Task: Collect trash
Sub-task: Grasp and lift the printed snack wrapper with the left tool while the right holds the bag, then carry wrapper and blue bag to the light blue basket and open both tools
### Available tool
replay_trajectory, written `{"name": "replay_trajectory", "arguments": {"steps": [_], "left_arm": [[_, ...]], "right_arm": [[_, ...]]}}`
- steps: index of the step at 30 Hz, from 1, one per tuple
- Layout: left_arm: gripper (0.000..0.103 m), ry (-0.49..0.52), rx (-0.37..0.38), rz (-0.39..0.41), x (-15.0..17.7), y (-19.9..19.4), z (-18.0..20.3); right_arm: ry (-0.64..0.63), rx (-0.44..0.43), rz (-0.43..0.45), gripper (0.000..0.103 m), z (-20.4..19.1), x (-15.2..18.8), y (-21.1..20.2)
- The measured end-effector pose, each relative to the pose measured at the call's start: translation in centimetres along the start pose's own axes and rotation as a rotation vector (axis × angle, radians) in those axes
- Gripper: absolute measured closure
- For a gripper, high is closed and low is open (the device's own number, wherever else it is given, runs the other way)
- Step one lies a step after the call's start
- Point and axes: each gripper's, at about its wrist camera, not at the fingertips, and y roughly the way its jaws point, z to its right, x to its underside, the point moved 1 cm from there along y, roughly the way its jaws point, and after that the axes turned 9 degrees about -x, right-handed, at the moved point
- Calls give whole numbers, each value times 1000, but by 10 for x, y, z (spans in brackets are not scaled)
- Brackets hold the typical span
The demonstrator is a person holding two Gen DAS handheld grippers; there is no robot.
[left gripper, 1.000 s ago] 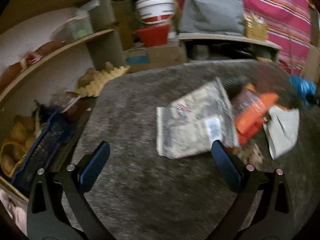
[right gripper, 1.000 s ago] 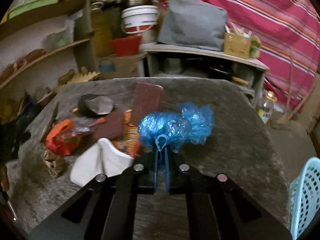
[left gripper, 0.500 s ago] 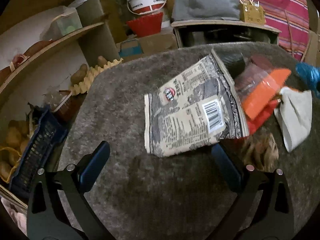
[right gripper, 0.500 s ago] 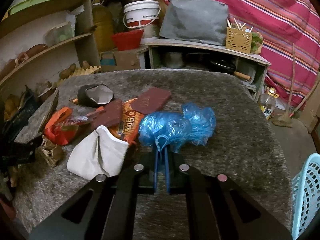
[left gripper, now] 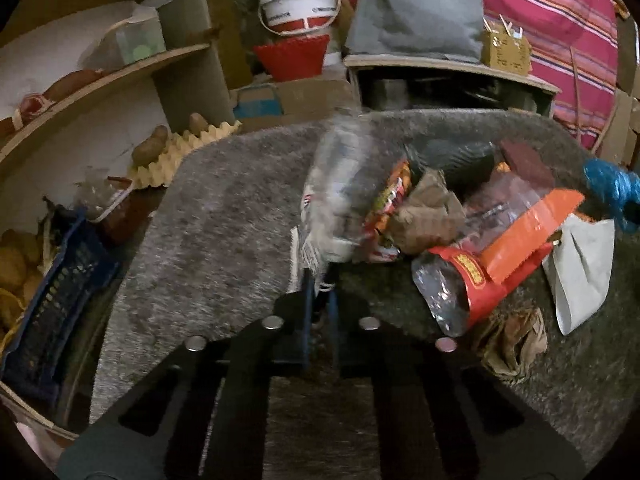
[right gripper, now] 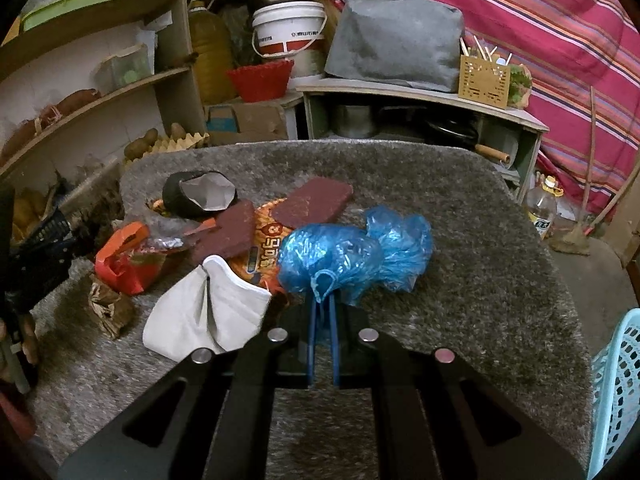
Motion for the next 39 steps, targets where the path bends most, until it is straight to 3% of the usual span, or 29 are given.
{"name": "replay_trajectory", "arguments": {"steps": [9,20,32,39], "left_arm": [[102,-64,-33,49,-10,-34,-18],[102,-54,-46,131,-19,-90,-10],[102,-28,45,179,-29,-126,46],[102,5,141,229,-50,-153,109]], "right_arm": [[-7,-13,28,97,-3,1,-16],[-17,-6,99,97,1,2,-61],[21,40,131,97,39,13,-100],[82,96,179,97,85,21,-144]]}}
